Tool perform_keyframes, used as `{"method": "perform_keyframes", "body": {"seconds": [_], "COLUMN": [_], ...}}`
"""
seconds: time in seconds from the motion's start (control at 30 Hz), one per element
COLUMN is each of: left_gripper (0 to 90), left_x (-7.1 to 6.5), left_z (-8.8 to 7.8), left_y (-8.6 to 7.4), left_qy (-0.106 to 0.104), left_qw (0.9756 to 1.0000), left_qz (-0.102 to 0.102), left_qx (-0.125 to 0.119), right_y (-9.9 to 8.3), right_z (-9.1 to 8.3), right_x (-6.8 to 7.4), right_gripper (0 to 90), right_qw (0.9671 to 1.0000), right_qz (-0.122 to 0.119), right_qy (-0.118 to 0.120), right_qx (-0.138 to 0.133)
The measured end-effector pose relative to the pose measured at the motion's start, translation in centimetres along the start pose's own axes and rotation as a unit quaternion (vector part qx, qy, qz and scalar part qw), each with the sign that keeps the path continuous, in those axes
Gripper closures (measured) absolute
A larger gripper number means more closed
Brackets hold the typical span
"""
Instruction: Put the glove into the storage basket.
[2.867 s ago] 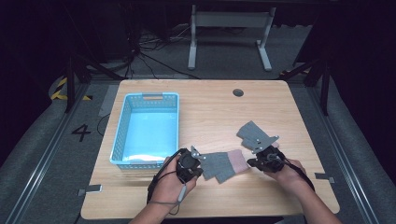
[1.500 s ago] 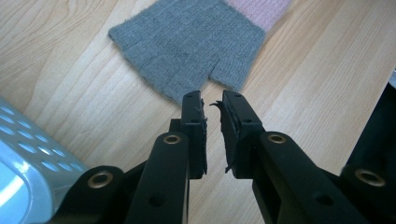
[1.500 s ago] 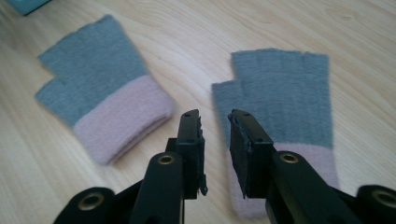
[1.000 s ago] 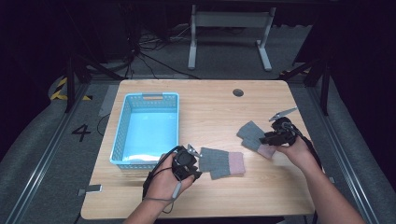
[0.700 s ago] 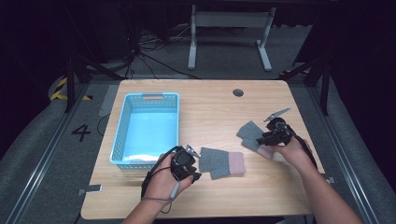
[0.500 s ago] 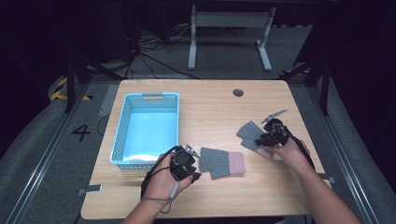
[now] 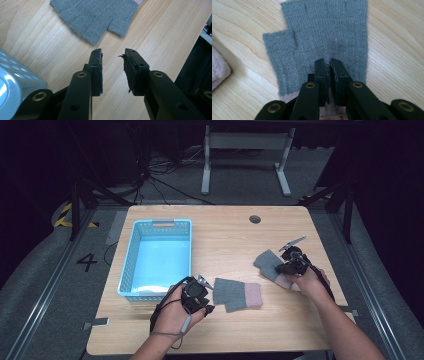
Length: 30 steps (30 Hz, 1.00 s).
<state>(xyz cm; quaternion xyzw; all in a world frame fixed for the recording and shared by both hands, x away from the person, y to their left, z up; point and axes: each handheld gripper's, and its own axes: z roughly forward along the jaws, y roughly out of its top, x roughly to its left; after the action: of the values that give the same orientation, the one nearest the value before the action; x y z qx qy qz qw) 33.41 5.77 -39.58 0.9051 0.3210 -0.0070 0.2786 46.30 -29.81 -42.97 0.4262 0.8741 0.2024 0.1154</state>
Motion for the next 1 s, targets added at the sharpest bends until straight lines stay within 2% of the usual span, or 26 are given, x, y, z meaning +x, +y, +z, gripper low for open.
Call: {"method": "perform_keyframes", "body": {"seconds": [0.27, 0.37, 0.47, 0.63, 0.9, 1.0], "left_gripper": [67.7, 67.6, 67.3, 67.3, 66.5, 66.5], "left_x": [0.1, 0.1, 0.1, 0.1, 0.1, 0.1], "left_z": [-0.3, -0.4, -0.6, -0.8, -1.0, -1.0], "left_y": [0.0, 0.0, 0.0, 0.0, 0.0, 0.0], "left_qy": [0.000, 0.001, 0.002, 0.002, 0.004, 0.003], "left_qw": [1.0000, 1.0000, 1.0000, 1.0000, 1.0000, 1.0000], "left_qz": [0.000, 0.000, 0.000, 0.000, 0.002, 0.003], "left_qx": [0.000, 0.000, -0.001, -0.002, -0.006, -0.006], "right_y": [0.2, 0.3, 0.4, 0.6, 1.2, 1.6], "right_z": [-0.6, -1.2, -1.8, -3.1, -4.9, -5.6], "right_x": [0.2, 0.3, 0.6, 0.9, 2.1, 3.0], "right_gripper": [86.5, 86.5, 86.5, 86.4, 86.3, 86.1], "right_qw": [1.0000, 0.9999, 0.9997, 0.9992, 0.9976, 0.9960], "right_qz": [0.000, 0.002, -0.005, -0.011, -0.037, -0.061], "right_qy": [-0.008, -0.003, -0.007, 0.000, 0.012, 0.022], "right_qx": [-0.004, -0.015, -0.024, -0.039, -0.057, -0.061]}}
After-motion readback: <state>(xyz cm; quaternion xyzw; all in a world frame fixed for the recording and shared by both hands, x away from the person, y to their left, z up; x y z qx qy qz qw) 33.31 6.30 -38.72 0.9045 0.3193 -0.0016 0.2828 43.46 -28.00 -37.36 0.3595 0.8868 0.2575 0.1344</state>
